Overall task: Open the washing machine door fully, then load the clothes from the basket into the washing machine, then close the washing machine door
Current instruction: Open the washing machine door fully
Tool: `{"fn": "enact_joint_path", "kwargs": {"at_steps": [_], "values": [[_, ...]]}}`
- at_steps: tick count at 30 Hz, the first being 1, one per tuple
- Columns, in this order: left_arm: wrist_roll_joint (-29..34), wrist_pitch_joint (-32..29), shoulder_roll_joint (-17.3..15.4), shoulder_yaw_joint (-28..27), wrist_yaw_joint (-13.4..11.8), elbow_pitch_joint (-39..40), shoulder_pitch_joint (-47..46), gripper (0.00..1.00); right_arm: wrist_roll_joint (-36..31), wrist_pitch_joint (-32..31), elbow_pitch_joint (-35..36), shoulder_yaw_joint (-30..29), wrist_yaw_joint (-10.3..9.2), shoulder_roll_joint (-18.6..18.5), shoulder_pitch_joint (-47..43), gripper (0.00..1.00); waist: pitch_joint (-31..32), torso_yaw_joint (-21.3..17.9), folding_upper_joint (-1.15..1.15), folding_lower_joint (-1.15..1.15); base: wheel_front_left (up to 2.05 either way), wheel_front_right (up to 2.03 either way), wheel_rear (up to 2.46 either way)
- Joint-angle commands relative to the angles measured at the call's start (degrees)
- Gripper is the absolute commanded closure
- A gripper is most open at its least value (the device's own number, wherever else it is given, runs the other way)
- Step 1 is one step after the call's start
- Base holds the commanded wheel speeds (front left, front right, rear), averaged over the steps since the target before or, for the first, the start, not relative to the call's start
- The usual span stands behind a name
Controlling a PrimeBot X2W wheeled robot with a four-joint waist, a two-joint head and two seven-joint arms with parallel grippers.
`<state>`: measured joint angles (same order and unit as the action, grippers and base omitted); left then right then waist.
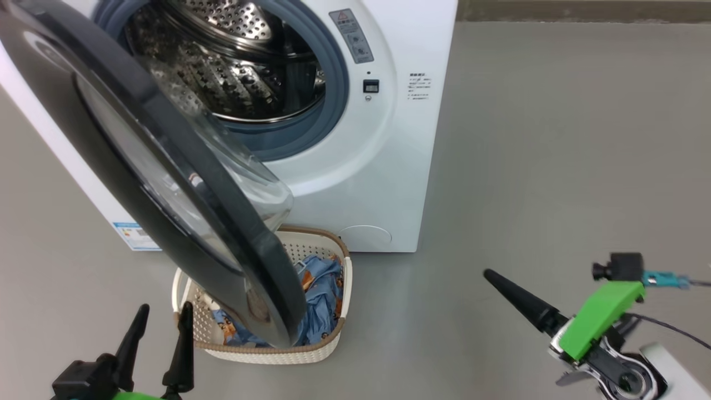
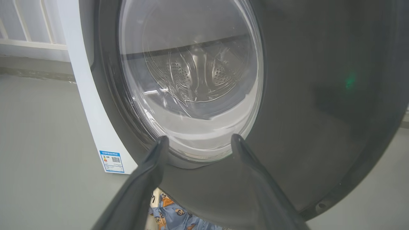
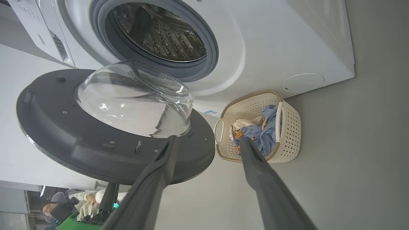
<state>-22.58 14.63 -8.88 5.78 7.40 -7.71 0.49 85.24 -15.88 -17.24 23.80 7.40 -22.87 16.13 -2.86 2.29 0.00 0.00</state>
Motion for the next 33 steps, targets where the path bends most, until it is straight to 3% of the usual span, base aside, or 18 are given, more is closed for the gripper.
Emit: {"fn": "enact_joint_path", "kwargs": {"at_steps": [1,6,16,22,33], "values": [[0.1,0.4,-1.3,-2.2,0.1,1.3,-0.9,0.00,-1.1,1.5,1.5,0.8,0.09,-1.4,-0.7,0.00,0.2,-0.3,0.00,0.00,0.00,0.00,0.00],[0.0,0.4,-1.4,-2.1,0.1,1.2,-0.6,0.00,-4.9,7.4,0.6,3.4,0.09,-3.8,-2.1,0.00,0.2,-0.8,0.00,0.00,0.00,0.00,0.00],[-0.1,0.4,-1.3,-2.4,0.1,0.9,-0.9,0.00,-13.6,26.0,-3.5,10.4,0.09,-7.7,-0.9,0.00,-0.3,-1.0,0.00,0.00,0.00,0.00,0.00],[-0.1,0.4,-1.1,-2.8,0.1,0.6,-1.0,0.00,-19.1,30.7,-6.6,13.4,0.09,-8.5,0.4,0.00,-0.2,-1.1,0.00,0.00,0.00,0.00,0.00],[0.0,0.4,-1.2,-3.3,0.1,1.2,-1.4,0.00,-40.8,30.9,-3.0,-6.5,0.09,-1.8,-3.6,0.00,-1.0,-1.3,0.00,0.00,0.00,0.00,0.00]]}}
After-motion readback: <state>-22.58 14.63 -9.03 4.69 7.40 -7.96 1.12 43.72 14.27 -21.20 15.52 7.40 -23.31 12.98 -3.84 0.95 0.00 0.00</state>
